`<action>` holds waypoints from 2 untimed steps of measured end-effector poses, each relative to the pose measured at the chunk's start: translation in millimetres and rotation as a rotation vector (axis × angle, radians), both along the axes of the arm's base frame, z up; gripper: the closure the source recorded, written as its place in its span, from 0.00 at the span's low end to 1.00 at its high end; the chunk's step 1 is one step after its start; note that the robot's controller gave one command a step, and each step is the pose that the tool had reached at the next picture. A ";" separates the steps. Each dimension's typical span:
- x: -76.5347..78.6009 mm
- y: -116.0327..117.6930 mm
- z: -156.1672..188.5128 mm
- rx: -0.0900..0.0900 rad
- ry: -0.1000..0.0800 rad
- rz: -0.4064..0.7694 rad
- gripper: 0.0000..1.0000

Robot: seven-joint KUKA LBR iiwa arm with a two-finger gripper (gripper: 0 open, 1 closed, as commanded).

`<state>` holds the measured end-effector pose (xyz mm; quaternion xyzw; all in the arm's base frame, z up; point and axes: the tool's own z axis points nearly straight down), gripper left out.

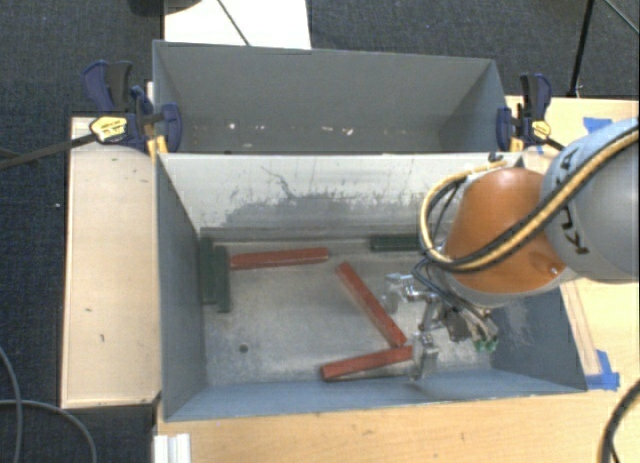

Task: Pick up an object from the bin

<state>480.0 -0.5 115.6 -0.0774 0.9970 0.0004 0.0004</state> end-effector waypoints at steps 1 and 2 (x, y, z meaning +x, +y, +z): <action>-1.4 16.2 12.7 0.000 -0.004 0.096 0.00; 1.5 34.0 -38.4 0.000 -0.015 0.055 0.00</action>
Offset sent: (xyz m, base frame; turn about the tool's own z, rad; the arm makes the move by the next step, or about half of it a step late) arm -0.0031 0.0366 -0.0456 -0.0545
